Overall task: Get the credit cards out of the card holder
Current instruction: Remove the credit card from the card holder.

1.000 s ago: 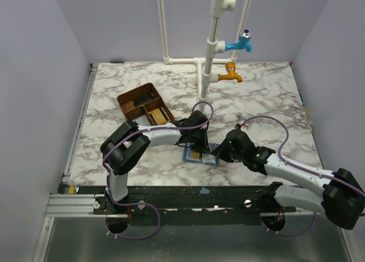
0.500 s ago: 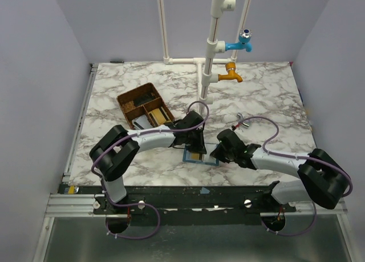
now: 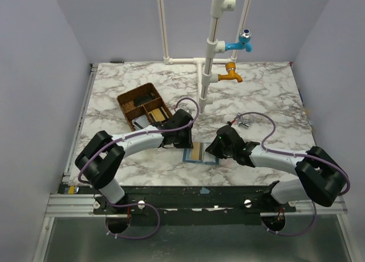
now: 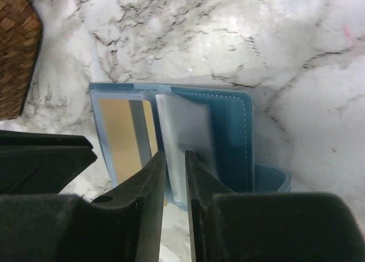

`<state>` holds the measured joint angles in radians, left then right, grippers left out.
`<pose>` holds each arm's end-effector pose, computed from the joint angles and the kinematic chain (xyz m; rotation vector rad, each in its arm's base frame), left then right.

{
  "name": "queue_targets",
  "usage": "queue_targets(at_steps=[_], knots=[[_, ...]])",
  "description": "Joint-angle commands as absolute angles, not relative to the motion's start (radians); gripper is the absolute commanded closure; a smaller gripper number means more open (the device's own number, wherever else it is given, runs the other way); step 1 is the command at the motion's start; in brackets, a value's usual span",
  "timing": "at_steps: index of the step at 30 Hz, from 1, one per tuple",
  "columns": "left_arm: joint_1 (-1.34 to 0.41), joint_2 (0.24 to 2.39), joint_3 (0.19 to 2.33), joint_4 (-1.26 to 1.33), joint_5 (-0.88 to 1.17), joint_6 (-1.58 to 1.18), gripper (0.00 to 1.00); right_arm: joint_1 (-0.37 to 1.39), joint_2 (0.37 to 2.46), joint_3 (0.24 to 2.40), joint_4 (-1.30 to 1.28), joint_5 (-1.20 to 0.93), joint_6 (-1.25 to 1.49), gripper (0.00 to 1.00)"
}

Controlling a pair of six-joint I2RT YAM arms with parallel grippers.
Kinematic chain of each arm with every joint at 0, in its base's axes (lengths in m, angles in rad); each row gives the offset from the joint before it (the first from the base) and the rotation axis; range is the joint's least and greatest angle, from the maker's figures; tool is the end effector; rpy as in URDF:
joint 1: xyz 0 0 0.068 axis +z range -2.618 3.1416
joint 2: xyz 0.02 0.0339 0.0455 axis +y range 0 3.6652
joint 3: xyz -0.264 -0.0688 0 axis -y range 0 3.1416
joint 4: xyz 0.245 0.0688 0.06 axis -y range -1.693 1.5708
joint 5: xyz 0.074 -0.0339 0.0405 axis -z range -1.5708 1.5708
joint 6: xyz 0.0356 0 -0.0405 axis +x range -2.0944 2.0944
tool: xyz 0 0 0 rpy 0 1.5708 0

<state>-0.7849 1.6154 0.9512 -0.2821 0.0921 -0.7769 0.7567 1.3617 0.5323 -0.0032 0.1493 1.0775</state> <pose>0.2281 -0.2325 0.1847 0.0505 2.6757 -0.6956 0.1842 0.1667 0.1508 0.4709 2.4576 0.6543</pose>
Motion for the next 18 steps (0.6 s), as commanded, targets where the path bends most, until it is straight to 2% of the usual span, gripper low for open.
queue_targets(at_steps=[1, 7, 18], knots=[[-0.790, 1.634, 0.948, -0.282, 0.062, -0.721, 0.79, 0.720, 1.386, 0.527, 0.096, 0.036, 1.047, 0.76], [-0.790, 1.660, 0.956, -0.284, 0.075, -0.719, 0.80, 0.678, 1.420, 0.488, 0.241, -0.104, 1.048, 0.75], [-0.792, 1.706, 0.965, -0.301, 0.085, -0.737, 0.85, 0.659, 1.479, 0.478, 0.269, -0.138, 1.063, 0.76]])
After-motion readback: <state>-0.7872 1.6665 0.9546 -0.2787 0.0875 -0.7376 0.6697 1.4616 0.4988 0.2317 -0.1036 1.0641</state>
